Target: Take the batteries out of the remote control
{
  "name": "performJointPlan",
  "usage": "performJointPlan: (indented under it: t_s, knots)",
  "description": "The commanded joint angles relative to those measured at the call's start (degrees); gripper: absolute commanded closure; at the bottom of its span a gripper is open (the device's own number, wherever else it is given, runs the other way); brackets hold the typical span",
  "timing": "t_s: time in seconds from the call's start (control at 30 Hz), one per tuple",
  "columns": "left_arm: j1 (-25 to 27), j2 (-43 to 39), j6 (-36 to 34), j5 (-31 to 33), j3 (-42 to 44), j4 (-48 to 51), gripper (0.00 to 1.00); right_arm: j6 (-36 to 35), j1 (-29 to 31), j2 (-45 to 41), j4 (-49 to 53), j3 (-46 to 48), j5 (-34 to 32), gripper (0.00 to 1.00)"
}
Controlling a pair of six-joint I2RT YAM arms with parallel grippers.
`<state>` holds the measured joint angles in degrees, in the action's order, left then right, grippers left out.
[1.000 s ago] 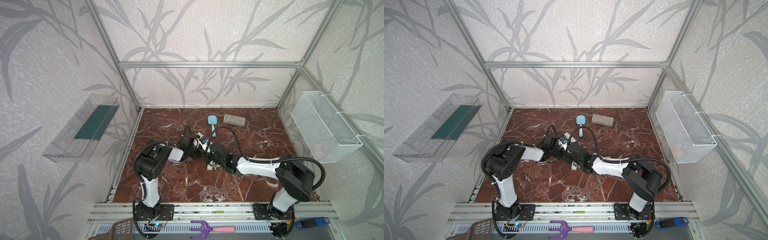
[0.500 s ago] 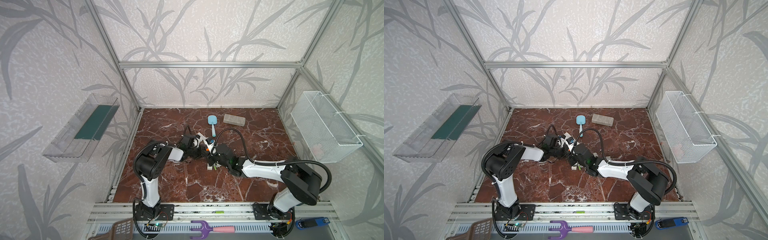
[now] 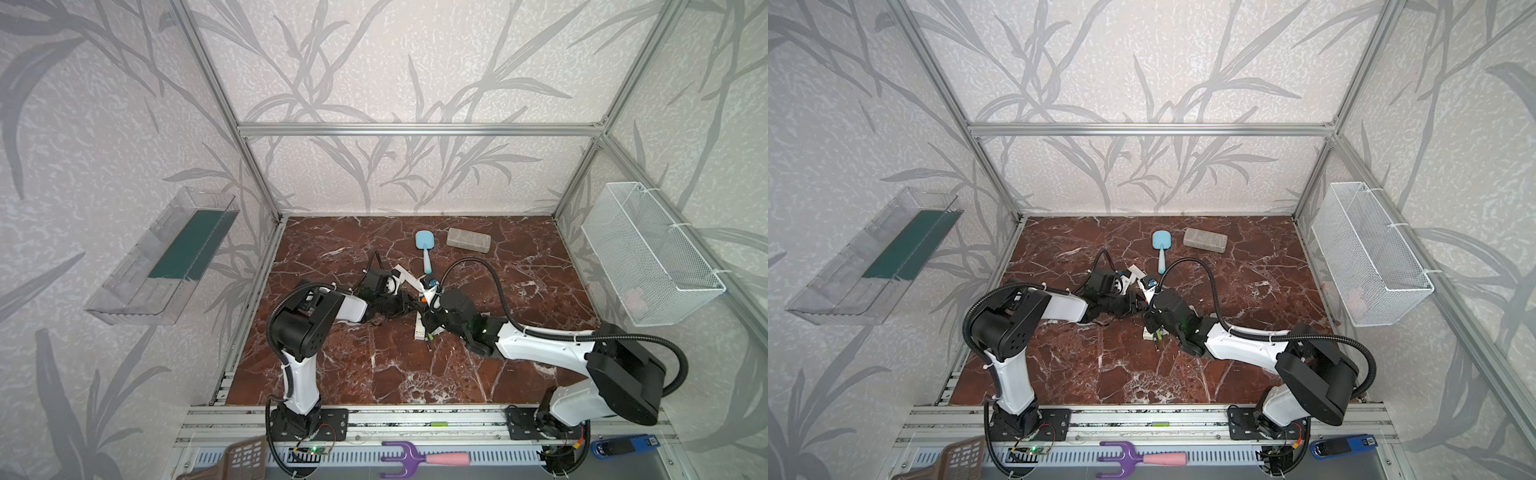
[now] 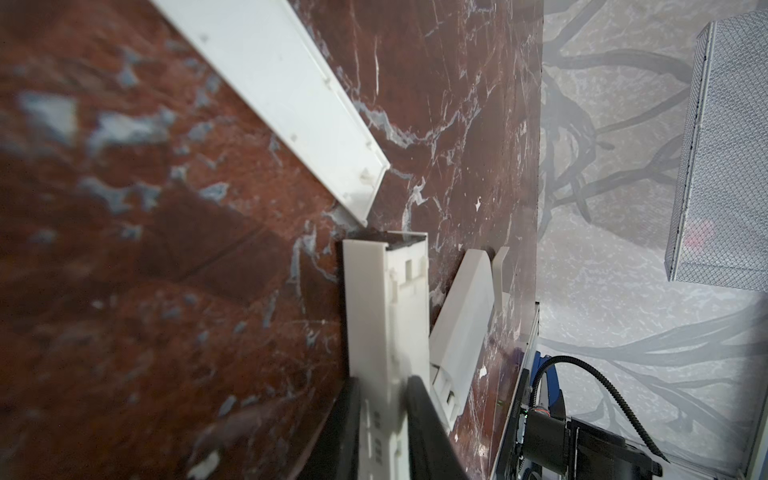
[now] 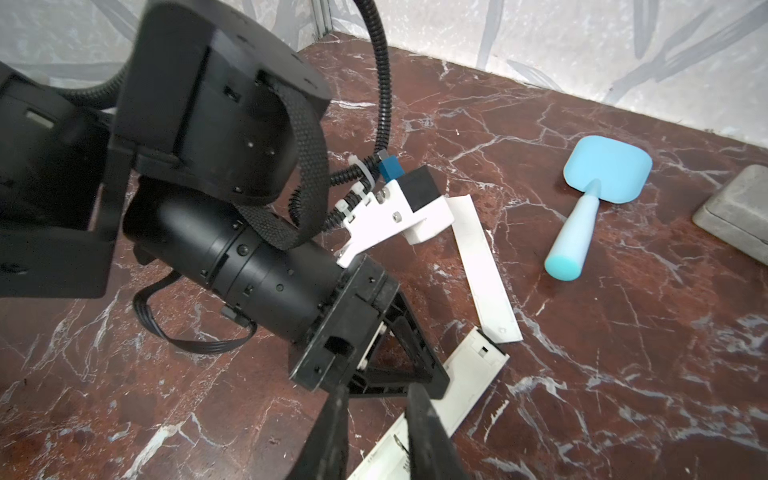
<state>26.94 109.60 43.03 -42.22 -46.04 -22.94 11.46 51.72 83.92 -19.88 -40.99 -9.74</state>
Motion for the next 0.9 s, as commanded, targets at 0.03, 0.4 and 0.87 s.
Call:
performJointPlan:
  t_s: [0.03,0.4,0.87]
  knots:
    - [0.77,3.59,-1.87,8.11,3.90,16.84,0.78,5.83,-3.27,-2.56,2.15,1.12,-3.62,1.00]
    - [0.43,-7.26,-3.88,9.53,3.13,24.67,0.64,10.41,-5.41,-0.25,1.16,0.47,-6.21,1.00]
    - [8.89,-19.19,2.22,16.51,13.52,21.18,0.68,13.57,-5.49,4.45,-5.63,2.10,-6.25,1.00]
